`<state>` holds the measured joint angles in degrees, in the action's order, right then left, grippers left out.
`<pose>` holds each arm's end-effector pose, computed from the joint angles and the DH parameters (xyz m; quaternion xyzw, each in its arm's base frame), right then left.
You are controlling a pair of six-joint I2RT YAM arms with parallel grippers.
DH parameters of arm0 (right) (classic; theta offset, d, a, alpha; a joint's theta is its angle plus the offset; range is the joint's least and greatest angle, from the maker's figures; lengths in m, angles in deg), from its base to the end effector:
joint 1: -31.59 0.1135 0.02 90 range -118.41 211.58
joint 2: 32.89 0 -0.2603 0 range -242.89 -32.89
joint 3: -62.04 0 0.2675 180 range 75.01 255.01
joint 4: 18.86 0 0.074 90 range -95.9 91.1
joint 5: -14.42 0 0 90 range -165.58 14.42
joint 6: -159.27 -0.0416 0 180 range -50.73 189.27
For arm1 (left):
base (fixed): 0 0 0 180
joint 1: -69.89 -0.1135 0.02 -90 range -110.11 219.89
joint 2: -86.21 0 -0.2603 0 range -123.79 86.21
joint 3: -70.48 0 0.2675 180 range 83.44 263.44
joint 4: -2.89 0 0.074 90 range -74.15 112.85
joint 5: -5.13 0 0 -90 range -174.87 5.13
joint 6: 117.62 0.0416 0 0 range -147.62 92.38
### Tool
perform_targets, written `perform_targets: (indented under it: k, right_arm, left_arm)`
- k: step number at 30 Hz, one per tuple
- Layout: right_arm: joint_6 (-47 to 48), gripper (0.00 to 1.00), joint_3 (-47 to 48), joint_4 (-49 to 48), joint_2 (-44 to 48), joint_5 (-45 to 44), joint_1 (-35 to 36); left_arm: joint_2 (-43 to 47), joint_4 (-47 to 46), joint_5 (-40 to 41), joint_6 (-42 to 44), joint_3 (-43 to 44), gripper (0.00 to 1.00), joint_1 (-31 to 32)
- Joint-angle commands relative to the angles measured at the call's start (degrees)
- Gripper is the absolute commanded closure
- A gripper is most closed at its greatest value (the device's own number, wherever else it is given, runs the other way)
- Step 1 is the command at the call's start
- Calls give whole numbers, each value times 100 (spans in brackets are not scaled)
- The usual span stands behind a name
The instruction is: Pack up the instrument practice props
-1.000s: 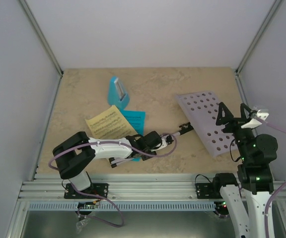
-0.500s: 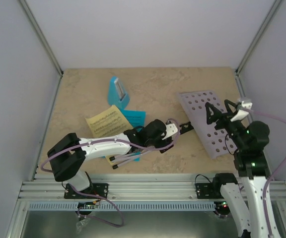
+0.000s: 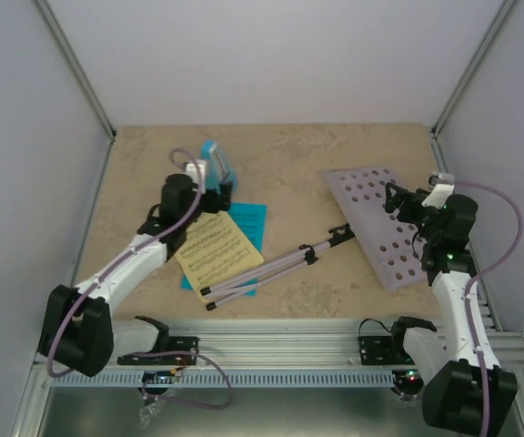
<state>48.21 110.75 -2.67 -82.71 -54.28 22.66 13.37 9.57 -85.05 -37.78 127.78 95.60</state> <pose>0.2268 -0.0203 0.2737 0.0990 0.7929 0.2096 0.5635 0.2774 -0.1337 0.2468 0.1132 0.8224 -0.1729 0.5301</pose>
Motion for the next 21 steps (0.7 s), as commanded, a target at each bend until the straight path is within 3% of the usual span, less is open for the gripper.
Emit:
perform_targets:
  k: [1,6,9,12,16,21]
  right_arm:
    - [-97,2,-391,-1057,27,-266,-404]
    - [22,2,-1330,-2651,453,-934,-463]
    - [271,2,-1841,-3549,439,-1078,-452]
    - [506,2,-2171,-4354,108,-1229,-447]
    - [971,2,-2753,-5753,-380,-1503,20]
    - [1673,2,-3154,-7030,-1176,-2292,716]
  left_arm:
    - [516,-495,-244,-920,-375,1,-1128]
    - [869,-828,-42,-1656,-997,1,-2639]
    - [1120,-1221,594,-1828,-1419,1,-3186]
    - [1178,-1809,1563,-1652,-1783,1,-3265]
    - [776,-3529,2390,-1178,-2610,1,-3259]
    - [-62,-5053,1854,-724,-3055,1,-3265]
